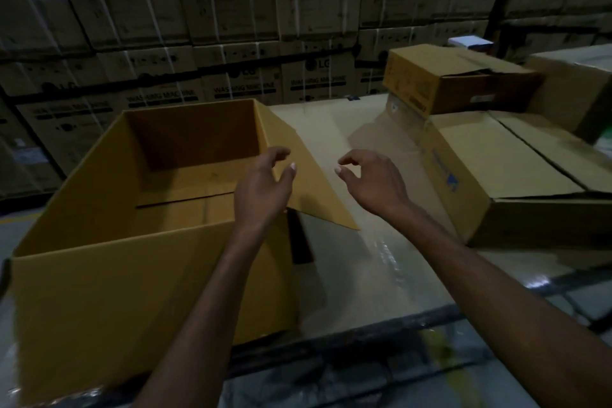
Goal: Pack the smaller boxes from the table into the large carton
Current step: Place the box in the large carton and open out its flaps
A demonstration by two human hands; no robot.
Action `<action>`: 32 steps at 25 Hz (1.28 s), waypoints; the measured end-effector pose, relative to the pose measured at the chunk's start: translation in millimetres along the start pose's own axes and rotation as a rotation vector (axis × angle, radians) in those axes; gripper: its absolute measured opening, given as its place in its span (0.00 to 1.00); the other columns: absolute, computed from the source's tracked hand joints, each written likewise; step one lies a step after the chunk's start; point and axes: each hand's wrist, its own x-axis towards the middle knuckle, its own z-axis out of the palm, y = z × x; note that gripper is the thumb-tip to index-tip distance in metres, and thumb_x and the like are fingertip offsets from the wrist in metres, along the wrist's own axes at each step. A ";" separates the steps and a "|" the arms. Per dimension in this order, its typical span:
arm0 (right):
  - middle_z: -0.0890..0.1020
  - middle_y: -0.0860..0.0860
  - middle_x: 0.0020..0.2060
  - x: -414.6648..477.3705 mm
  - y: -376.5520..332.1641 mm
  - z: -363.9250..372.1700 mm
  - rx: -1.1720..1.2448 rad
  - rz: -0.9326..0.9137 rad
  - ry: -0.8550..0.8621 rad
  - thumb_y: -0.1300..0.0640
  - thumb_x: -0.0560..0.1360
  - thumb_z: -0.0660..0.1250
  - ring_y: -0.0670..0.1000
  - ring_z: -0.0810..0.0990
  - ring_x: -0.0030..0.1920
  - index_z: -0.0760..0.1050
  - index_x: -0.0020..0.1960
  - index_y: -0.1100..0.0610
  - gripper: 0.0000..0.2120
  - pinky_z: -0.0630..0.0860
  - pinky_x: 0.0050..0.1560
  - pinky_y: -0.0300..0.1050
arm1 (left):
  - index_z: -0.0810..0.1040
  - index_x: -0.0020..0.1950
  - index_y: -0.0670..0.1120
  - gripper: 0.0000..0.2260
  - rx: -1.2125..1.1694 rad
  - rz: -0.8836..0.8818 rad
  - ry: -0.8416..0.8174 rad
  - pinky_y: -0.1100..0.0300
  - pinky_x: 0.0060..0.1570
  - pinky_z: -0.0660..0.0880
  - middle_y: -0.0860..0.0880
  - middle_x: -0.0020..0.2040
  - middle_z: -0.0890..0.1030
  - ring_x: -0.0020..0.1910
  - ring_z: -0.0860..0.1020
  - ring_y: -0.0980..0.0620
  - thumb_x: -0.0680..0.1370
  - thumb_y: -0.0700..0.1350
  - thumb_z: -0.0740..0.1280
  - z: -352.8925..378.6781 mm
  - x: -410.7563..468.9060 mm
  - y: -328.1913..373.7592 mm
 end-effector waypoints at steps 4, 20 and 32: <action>0.85 0.46 0.53 -17.1 56.6 -33.9 0.016 0.044 0.056 0.47 0.79 0.67 0.50 0.81 0.56 0.83 0.54 0.47 0.08 0.77 0.54 0.49 | 0.77 0.67 0.51 0.14 -0.110 0.054 0.013 0.51 0.57 0.79 0.56 0.63 0.81 0.62 0.78 0.58 0.82 0.49 0.67 64.6 -24.8 49.6; 0.82 0.56 0.58 -14.0 334.5 -183.1 -0.414 0.581 0.259 0.57 0.82 0.62 0.59 0.75 0.60 0.81 0.61 0.55 0.13 0.73 0.58 0.55 | 0.79 0.63 0.53 0.13 -0.284 0.107 -0.548 0.53 0.59 0.76 0.53 0.64 0.78 0.63 0.77 0.51 0.79 0.54 0.69 349.9 28.9 173.9; 0.70 0.60 0.73 5.5 487.8 -235.6 -0.569 0.812 0.004 0.29 0.77 0.56 0.62 0.66 0.73 0.68 0.75 0.56 0.38 0.62 0.70 0.61 | 0.66 0.78 0.58 0.27 0.235 0.078 -0.476 0.37 0.74 0.54 0.53 0.82 0.58 0.81 0.51 0.47 0.82 0.67 0.52 478.0 40.5 176.5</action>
